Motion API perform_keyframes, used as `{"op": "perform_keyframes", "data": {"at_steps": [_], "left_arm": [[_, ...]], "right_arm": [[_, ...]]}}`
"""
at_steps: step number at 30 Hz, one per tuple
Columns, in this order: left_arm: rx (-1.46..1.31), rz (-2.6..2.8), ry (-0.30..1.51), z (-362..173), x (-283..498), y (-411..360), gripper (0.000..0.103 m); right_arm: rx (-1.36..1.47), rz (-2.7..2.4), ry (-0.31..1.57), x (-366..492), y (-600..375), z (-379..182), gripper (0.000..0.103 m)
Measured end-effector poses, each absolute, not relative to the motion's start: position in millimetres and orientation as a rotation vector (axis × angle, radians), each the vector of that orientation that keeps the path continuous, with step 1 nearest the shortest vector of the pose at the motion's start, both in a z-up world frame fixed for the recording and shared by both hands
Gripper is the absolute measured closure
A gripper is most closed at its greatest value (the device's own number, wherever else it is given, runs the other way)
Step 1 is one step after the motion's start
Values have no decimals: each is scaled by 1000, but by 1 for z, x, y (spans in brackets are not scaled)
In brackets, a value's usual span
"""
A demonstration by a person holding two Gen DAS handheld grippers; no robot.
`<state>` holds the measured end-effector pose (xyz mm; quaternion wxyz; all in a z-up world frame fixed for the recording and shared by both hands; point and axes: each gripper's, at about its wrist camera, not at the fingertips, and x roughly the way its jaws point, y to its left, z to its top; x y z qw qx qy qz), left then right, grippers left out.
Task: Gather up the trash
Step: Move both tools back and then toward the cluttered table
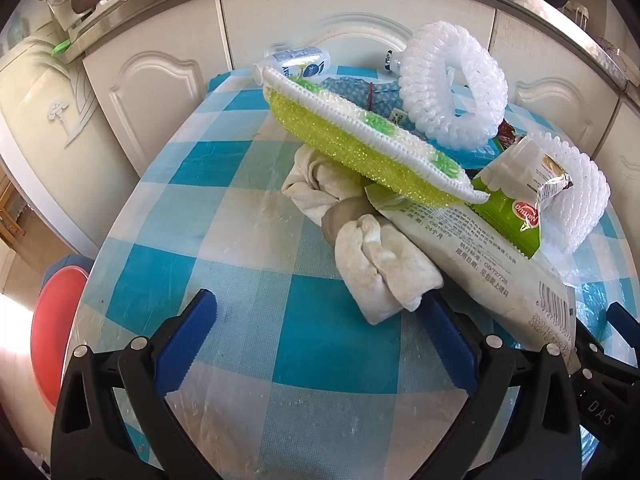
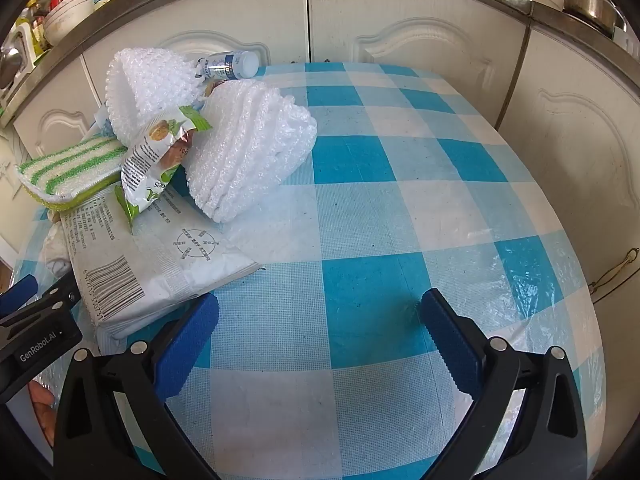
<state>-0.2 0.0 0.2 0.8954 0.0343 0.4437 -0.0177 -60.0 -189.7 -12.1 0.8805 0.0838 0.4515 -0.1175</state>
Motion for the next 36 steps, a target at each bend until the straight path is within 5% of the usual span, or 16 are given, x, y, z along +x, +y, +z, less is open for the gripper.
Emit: {"op": "perform_keyframes", "data": {"at_steps": [25, 36], "left_arm": [[48, -88, 902, 6, -13, 0, 3], [31, -120, 677, 75, -93, 28, 3]], "right_arm": [[242, -313, 836, -120, -187, 9, 4], [181, -336, 628, -187, -176, 92, 4]]}}
